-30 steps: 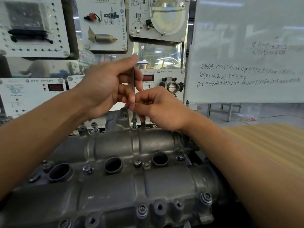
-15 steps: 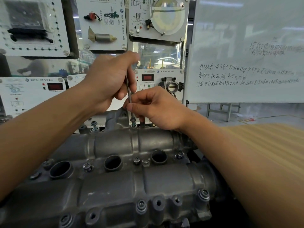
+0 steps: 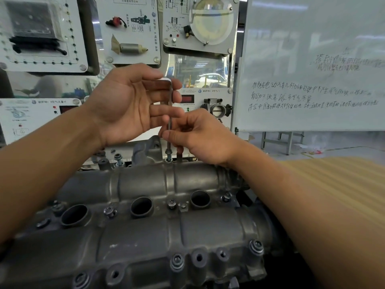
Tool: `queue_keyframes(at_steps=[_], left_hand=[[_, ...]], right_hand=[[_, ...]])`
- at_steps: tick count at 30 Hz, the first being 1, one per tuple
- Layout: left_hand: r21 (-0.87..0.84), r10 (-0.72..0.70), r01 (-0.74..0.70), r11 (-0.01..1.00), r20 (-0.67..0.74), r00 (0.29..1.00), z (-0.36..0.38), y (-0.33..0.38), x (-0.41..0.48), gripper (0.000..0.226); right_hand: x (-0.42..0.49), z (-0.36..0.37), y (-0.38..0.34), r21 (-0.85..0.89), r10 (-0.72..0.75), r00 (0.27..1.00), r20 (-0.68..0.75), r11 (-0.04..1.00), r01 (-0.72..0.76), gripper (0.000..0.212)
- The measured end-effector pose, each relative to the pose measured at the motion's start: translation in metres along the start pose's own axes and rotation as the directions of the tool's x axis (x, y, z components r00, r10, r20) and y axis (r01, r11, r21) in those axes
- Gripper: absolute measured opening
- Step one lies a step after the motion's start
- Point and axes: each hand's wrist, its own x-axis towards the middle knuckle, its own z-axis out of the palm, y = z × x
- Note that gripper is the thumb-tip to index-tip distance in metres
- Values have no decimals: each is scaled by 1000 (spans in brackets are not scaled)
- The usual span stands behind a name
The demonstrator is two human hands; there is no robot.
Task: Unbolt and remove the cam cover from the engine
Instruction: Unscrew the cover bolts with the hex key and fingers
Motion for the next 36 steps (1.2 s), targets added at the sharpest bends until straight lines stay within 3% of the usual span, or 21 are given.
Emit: queue_keyframes(at_steps=[6,9,12,15,19,24,28,32,36], left_hand=[[-34,44,-43,998,13,999,0,-1,-1,21],[-3,51,-51,999,-4,999,4,0,-3,19],[204,126,-100,974,-123,984,17,-2,-1,27],[384,275,-159,910,-272,922,29,-8,3,38],[413,347,-171,894,-399,849,29,-11,7,43],[385,306,-132,913,-437,846,29,-8,8,51],[311,274,-153,938,-396,877,24,-9,7,50],[227,217,-162,960,-247,944,18,-10,5,48],[297,225,-165,941,-180,958,15,-11,3,31]], right_hand=[[0,-1,0,-29,-13,1000,22,999,14,31],[0,0,0,-26,-8,1000,16,1000,9,23],[2,1,3,-10,-6,1000,10,1000,6,22],[1,1,2,-1,-15,999,29,1000,15,18],[1,1,0,10,-16,999,35,1000,16,10],[1,1,0,15,-10,999,42,1000,9,13],[1,1,1,22,-5,1000,17,1000,5,11],[1,1,2,38,-9,1000,-7,999,9,14],[2,2,2,37,-13,1000,4,999,13,27]])
